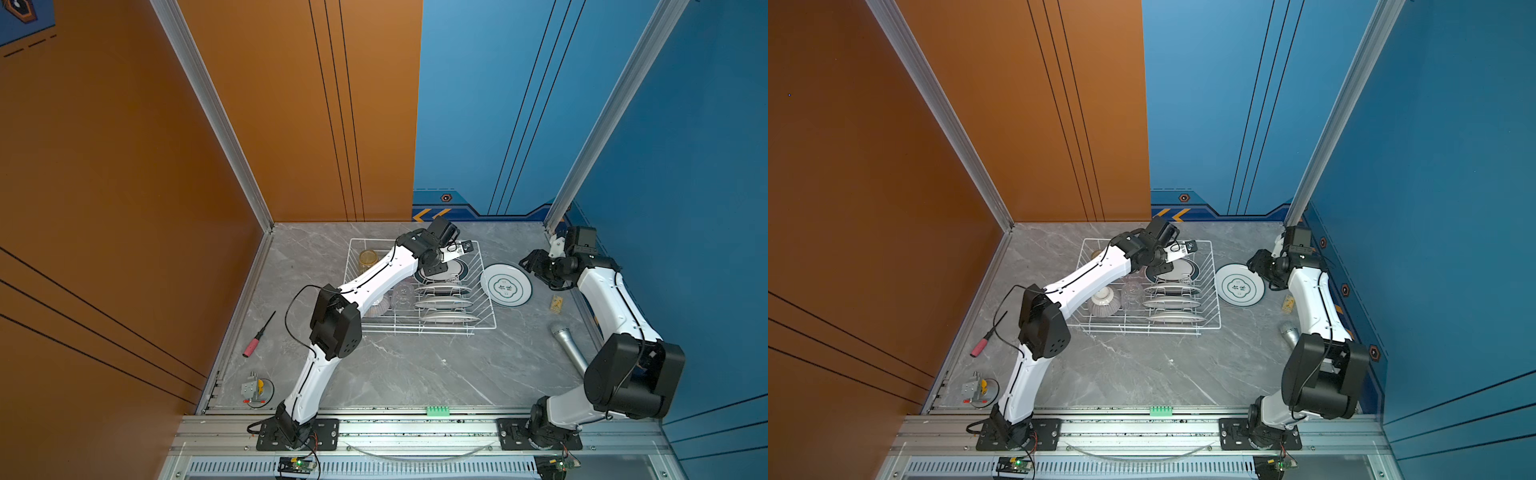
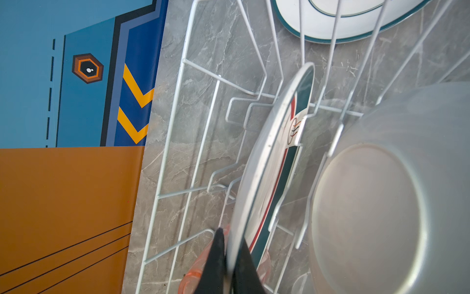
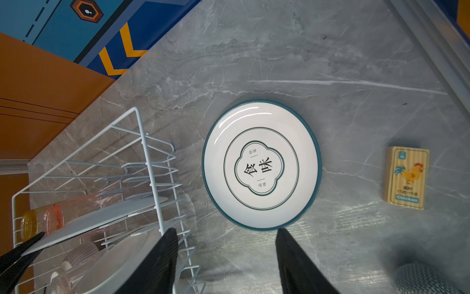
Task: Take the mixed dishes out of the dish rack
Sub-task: 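Close the left gripper on the rim of the green-and-red rimmed plate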
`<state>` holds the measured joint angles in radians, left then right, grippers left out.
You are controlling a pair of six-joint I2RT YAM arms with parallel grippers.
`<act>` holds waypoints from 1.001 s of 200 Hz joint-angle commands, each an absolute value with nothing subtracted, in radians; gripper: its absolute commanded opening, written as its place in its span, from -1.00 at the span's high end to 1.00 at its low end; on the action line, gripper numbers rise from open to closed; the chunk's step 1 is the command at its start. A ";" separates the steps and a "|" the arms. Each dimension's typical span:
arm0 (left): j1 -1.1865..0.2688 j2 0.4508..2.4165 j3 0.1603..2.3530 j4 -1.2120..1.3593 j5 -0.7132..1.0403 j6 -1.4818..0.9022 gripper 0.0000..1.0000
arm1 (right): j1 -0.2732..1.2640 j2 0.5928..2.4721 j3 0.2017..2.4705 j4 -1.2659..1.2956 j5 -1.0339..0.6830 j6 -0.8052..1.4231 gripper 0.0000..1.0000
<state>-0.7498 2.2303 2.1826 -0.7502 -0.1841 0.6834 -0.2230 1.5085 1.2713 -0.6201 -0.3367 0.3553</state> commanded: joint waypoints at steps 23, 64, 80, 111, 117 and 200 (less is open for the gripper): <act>-0.737 2.155 2.177 -0.735 -0.183 0.581 1.00 | -0.221 1.477 1.255 -0.624 -0.350 0.344 -0.19; -0.721 2.086 2.168 -0.724 -0.161 0.549 1.00 | -0.213 1.471 1.246 -0.606 -0.356 0.350 -0.17; -0.716 2.061 2.160 -0.712 -0.158 0.537 1.00 | -0.209 1.471 1.245 -0.603 -0.358 0.353 -0.18; -0.710 2.017 2.148 -0.698 -0.150 0.520 1.00 | -0.201 1.471 1.245 -0.598 -0.364 0.352 -0.17; -0.709 2.011 2.148 -0.699 -0.145 0.514 1.00 | -0.201 1.470 1.245 -0.596 -0.370 0.352 -0.17; -0.610 1.900 2.146 -0.698 0.034 0.293 1.00 | -0.193 1.423 1.207 -0.485 -0.545 0.346 -0.14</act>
